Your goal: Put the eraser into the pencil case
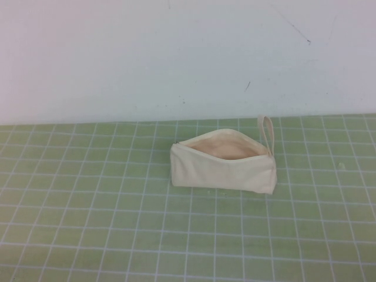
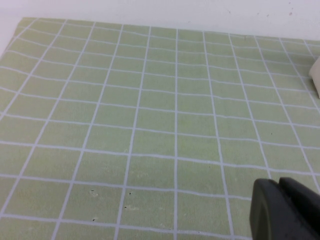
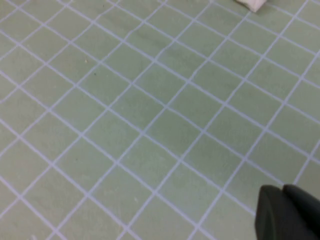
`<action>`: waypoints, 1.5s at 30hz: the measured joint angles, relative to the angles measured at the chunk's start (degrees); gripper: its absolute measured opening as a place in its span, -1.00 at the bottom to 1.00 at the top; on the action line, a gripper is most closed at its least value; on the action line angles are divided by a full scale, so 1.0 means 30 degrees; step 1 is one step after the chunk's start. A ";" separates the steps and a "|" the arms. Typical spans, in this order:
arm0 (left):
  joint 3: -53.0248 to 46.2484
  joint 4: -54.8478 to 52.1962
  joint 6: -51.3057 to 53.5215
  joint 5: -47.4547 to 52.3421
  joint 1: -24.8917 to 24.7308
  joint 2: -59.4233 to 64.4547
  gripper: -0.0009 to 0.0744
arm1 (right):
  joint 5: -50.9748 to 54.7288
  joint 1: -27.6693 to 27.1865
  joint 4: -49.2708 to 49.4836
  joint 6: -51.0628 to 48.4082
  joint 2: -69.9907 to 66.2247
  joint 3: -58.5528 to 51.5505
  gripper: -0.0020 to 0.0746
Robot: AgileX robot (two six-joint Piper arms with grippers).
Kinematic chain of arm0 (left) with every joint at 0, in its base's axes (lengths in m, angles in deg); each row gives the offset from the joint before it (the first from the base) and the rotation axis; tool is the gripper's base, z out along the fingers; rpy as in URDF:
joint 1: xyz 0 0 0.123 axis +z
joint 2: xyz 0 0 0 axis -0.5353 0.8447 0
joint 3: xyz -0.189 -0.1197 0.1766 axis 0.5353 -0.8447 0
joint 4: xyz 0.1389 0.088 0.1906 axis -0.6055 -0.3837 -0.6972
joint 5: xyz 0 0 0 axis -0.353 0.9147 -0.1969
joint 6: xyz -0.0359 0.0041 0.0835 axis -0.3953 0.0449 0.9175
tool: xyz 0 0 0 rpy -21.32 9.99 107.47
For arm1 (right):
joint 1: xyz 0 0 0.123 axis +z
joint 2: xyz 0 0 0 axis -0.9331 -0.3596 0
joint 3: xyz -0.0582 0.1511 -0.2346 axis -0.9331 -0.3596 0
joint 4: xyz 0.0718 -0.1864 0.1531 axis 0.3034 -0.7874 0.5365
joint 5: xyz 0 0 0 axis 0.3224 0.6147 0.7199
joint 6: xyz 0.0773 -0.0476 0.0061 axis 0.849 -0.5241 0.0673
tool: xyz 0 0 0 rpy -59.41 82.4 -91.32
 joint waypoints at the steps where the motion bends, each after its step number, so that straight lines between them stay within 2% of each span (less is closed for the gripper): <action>1: 0.0000 0.0000 0.0000 0.0000 0.0000 0.0000 -0.98 | -0.0175 0.0000 -0.0087 0.0000 0.0100 0.0000 -0.94; 4: 0.0000 0.0000 0.0000 0.0000 0.0000 0.0000 -0.98 | -0.0942 -0.1433 0.0069 0.0000 0.1155 0.0000 -0.94; 8: 0.0000 0.0000 0.0000 0.0000 0.0030 0.0000 -0.98 | -0.2229 -0.5031 0.0338 -0.0205 0.3042 0.0000 -0.94; 16: 0.0000 0.0000 0.0000 0.0000 0.0030 0.0000 -0.98 | -0.3076 -1.2804 0.0899 -0.2677 0.6685 0.0000 -0.94; 20: 0.0000 0.0000 0.0000 0.0000 0.0030 0.0000 -0.98 | -0.3618 -1.5075 0.1144 -0.2926 0.8337 -0.0804 -0.95; 23: 0.0000 0.0000 0.0000 0.0000 0.0030 0.0000 -0.98 | -0.4617 -1.5971 0.1183 -0.2951 0.8851 -0.2305 -0.95; 29: 0.0000 0.0000 0.0000 0.0000 0.0030 0.0000 -0.98 | -0.7245 -1.6219 0.1118 -0.2995 0.8895 -0.6215 -0.95; 33: 0.0000 0.0000 0.0000 0.0000 0.0030 0.0000 -0.98 | -0.4624 -1.6219 0.0967 -0.2995 0.8895 -0.6603 -0.95; 39: 0.0000 0.0000 0.0000 0.0000 0.0030 0.0000 -0.98 | -0.4280 -1.6219 0.1073 -0.2995 0.8895 -0.6570 -0.95; 45: 0.0000 0.0000 0.0000 0.0000 0.0030 0.0000 -0.98 | -0.4452 -1.6183 0.4038 -0.5411 0.8895 -0.6570 -0.95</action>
